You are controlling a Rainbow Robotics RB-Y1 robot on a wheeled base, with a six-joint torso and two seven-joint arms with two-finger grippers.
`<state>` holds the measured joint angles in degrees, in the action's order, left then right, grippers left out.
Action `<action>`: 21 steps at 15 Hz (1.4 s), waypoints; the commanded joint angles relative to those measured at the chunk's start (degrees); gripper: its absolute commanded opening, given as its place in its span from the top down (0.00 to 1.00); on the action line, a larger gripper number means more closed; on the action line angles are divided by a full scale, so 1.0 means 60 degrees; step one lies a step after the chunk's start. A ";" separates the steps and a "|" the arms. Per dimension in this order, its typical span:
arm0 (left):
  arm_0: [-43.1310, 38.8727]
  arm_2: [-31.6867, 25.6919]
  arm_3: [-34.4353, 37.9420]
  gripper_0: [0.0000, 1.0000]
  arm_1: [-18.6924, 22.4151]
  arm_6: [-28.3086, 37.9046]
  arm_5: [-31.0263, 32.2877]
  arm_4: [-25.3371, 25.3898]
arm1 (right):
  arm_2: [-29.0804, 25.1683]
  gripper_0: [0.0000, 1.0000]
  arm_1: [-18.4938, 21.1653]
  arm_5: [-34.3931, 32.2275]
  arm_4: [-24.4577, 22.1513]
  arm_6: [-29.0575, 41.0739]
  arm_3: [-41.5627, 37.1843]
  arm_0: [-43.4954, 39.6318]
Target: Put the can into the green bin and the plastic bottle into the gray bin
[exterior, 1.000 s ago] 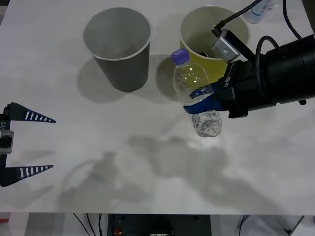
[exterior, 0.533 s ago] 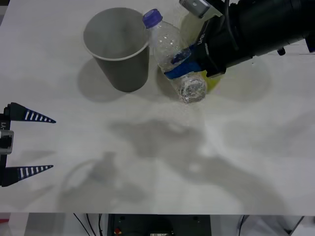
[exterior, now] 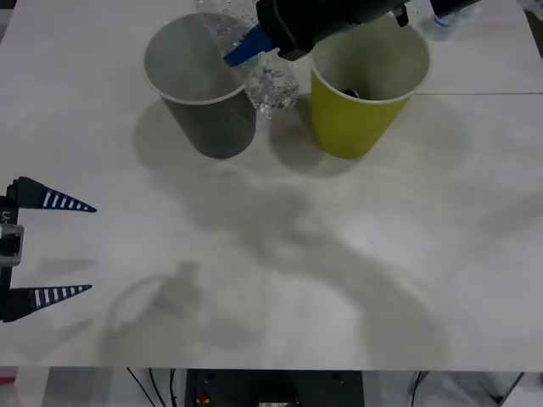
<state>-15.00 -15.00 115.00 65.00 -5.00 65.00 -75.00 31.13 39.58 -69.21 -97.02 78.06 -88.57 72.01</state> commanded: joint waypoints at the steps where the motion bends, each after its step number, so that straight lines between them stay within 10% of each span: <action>1: 0.0000 0.0000 0.0000 0.00 0.0000 0.0000 0.0000 0.0000 | 0.0847 1.00 -0.0649 0.0856 -0.0221 -0.0001 0.1637 0.1051; 14: 0.0000 0.0000 0.0000 0.00 0.0000 0.0000 0.0000 0.0000 | 0.2693 0.99 -0.3168 0.2291 -0.0279 -0.0455 0.7043 0.3644; 15: 0.0000 0.0000 0.0000 0.00 0.0000 0.0000 0.0000 0.0000 | 0.2693 0.87 -0.3183 0.2306 -0.0279 -0.0499 0.7057 0.3644; 18: 0.0000 0.0000 0.0000 0.00 0.0000 0.0000 0.0000 0.0000 | 0.2693 0.11 -0.3197 0.2321 -0.0177 -0.0807 0.7057 0.3644; 21: 0.0000 0.0000 0.0000 0.00 0.0000 0.0000 0.0000 0.0000 | 0.2693 0.00 -0.3095 0.2306 0.0145 -0.1100 0.7013 0.3644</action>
<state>-15.00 -15.00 115.00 65.00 -5.00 65.00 -75.00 47.29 20.64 -55.29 -96.86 72.08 -46.30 93.87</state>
